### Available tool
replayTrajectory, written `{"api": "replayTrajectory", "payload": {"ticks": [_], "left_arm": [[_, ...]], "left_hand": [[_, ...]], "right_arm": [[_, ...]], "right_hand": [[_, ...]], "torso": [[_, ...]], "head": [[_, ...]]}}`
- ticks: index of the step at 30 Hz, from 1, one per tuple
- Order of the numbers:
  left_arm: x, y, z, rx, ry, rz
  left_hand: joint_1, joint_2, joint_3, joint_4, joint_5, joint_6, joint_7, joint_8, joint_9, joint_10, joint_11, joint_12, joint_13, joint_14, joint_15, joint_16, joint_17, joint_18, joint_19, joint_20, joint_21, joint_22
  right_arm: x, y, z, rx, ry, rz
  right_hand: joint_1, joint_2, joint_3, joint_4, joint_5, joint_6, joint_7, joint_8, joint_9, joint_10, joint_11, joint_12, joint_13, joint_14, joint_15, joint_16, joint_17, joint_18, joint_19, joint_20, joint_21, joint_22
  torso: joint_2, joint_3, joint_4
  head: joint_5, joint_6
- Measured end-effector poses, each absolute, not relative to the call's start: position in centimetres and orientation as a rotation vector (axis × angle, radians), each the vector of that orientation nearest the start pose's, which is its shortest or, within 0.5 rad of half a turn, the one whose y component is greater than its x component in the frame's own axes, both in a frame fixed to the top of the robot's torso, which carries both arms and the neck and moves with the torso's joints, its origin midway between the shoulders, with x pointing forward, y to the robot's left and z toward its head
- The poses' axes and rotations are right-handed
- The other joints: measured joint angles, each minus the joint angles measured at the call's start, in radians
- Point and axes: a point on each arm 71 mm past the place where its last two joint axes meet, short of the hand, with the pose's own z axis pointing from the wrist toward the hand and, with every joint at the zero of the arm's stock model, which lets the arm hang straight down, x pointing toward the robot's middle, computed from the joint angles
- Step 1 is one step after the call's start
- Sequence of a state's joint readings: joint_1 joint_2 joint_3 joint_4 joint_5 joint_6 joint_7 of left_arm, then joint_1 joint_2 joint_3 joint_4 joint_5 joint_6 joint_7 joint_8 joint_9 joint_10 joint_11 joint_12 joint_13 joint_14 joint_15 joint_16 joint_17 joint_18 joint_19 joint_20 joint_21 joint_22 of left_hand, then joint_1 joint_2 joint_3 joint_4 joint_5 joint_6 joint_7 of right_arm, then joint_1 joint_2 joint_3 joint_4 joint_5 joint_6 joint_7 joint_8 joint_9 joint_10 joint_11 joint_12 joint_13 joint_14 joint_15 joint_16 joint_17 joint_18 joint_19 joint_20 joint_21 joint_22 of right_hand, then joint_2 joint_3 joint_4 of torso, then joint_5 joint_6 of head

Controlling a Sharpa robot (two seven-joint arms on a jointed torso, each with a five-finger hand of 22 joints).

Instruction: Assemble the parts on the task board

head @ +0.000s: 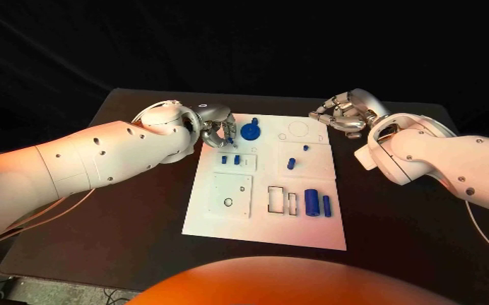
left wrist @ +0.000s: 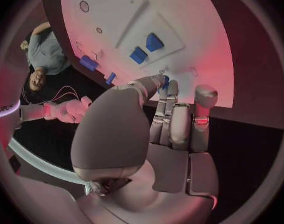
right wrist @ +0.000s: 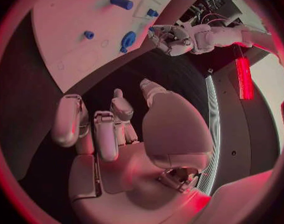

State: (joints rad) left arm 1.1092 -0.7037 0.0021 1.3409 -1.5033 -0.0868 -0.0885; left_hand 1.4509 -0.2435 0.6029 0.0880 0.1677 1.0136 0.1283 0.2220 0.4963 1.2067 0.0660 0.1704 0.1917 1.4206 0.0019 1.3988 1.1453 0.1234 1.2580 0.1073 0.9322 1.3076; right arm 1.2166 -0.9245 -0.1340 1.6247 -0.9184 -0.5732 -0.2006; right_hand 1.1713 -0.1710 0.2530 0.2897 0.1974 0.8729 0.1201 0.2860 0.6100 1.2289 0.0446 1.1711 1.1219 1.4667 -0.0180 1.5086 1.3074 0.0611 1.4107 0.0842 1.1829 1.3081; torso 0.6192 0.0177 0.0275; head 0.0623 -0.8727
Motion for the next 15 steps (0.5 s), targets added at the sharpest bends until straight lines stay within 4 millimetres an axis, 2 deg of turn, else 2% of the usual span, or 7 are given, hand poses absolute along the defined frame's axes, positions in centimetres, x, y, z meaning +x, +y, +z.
{"api": "replayTrajectory", "payload": {"ticks": [5, 15], "left_arm": [[49.96, 17.67, -24.34, 0.236, 1.928, -0.609], [50.05, 17.44, -24.67, 0.232, 1.942, -0.613]], "left_hand": [[-0.002, 0.002, 0.0, 0.0, 0.0, 0.0, 0.0, -0.002, 0.0, 0.0, 0.0, 0.0, 0.0, 0.0, 0.0, 0.0, -0.001, 0.0, 0.0, 0.0, 0.0, 0.0], [-0.002, 0.002, 0.0, 0.0, -0.005, 0.0, 0.0, -0.002, 0.0, 0.0, 0.0, -0.005, 0.0, 0.0, 0.0, 0.0, -0.004, 0.0, 0.0, 0.0, 0.0, 0.0]], "right_arm": [[46.28, -23.38, -20.47, 0.539, 1.705, 0.717], [46.27, -23.37, -20.47, 0.539, 1.704, 0.717]], "right_hand": [[0.0, 0.0, 0.0, 0.0, 0.0, 0.0, 0.0, 0.0, 0.0, 0.0, 0.0, 0.0, 0.0, 0.0, 0.0, 0.0, 0.0, 0.0, 0.0, 0.0, 0.0, 0.0], [0.0, 0.0, 0.0, 0.0, 0.004, 0.0, 0.0, 0.0, 0.002, 0.0, 0.0, 0.0, -0.002, 0.0, 0.0, -0.004, 0.0, 0.0, 0.0, 0.0, -0.006, 0.0]], "torso": [[0.0, 0.0, -0.0017], [-0.001, 0.0012, -0.0009]], "head": [[0.001, 0.0], [-0.001, 0.0]]}}
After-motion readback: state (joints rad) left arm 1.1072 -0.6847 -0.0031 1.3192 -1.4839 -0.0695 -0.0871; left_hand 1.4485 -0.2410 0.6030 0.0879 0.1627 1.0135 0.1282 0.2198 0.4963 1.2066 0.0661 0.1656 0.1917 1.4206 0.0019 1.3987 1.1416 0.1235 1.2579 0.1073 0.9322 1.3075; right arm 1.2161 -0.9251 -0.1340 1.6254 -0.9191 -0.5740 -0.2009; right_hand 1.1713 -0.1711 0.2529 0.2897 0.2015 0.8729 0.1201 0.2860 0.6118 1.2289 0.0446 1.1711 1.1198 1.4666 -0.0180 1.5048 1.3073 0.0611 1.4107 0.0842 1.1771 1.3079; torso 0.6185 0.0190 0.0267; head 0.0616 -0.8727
